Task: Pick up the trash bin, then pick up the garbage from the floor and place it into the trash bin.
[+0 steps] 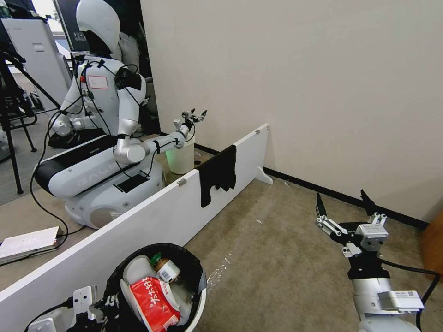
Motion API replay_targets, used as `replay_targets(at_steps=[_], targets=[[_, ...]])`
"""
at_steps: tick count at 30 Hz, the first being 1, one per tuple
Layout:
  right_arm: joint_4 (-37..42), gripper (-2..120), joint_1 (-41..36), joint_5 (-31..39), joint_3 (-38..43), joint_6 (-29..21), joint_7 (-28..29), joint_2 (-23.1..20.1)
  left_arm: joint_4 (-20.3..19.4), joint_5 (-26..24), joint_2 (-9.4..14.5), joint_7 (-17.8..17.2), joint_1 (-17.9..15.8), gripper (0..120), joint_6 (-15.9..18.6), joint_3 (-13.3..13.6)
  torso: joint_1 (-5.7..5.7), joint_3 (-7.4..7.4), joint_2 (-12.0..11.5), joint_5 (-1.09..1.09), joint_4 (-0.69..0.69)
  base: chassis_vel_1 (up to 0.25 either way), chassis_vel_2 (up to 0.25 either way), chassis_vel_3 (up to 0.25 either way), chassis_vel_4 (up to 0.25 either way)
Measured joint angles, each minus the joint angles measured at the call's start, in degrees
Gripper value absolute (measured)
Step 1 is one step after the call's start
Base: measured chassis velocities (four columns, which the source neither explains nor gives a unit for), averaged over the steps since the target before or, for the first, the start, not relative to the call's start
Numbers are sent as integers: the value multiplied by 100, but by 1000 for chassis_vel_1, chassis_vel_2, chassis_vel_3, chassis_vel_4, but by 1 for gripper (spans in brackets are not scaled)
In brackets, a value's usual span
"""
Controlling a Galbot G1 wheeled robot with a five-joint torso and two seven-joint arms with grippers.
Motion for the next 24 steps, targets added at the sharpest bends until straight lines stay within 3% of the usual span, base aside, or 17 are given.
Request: replay_targets(at_steps=[24], targets=[[85, 98, -348, -114, 270, 75, -1, 137, 24, -7, 36, 157, -32, 1, -3, 17, 0, 0, 0, 0, -1, 0, 0, 0, 0]])
